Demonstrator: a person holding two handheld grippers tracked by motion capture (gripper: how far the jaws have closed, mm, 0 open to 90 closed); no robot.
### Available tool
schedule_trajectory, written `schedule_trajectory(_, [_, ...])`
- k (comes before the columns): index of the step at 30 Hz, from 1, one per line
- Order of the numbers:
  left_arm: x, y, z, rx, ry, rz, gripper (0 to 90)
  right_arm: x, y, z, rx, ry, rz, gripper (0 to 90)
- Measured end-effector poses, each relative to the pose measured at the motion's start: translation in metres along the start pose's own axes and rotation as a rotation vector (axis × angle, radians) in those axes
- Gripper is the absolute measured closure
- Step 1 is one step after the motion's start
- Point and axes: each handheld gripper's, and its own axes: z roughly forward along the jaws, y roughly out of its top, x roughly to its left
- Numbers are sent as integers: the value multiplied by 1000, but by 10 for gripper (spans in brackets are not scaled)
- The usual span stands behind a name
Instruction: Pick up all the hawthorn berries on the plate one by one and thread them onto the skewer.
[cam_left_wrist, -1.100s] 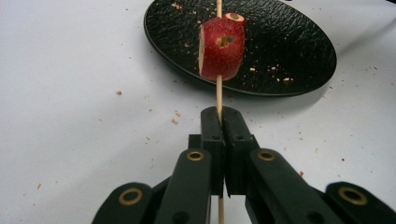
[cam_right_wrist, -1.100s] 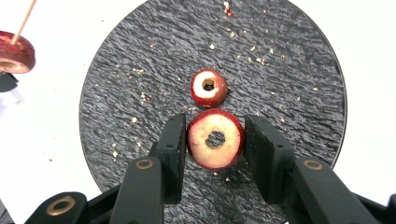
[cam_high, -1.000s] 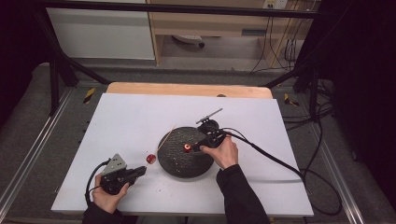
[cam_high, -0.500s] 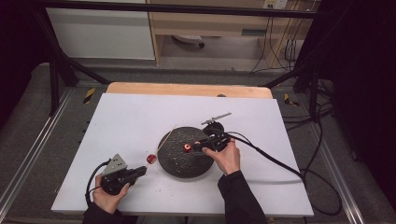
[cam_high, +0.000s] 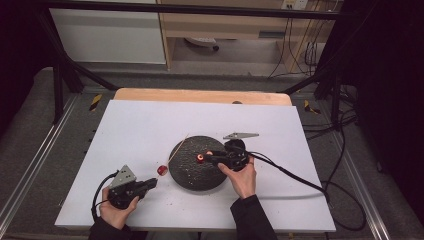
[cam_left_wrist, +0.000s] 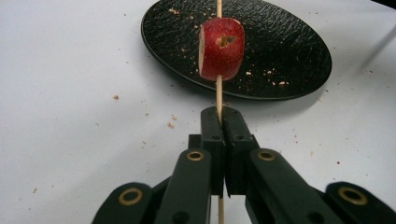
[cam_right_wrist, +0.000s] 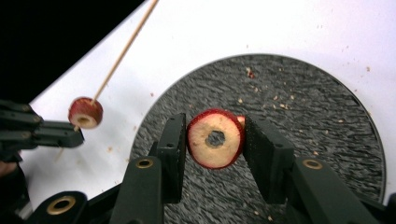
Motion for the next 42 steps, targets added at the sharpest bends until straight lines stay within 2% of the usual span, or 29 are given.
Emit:
schedule_trajectory(8, [-1,0,0,-3,-1,1,885,-3,-16,1,-135,59,64,607])
schedule_trajectory(14, [-2,0,0,-5,-2,3,885,-3,-23,4,-229,70,96,607])
schedule_trajectory(29, [-3,0,1,-8,-5,6,885,0,-18,4,-435,92,140,608])
schedule_trajectory(32, [-3,1,1,-10,-7,6,884,-1,-15,5,-463,103,162,608])
schedule_trajectory(42, [-5,1,1,-18,-10,4,885,-4,-9,8,-552,96,207,609])
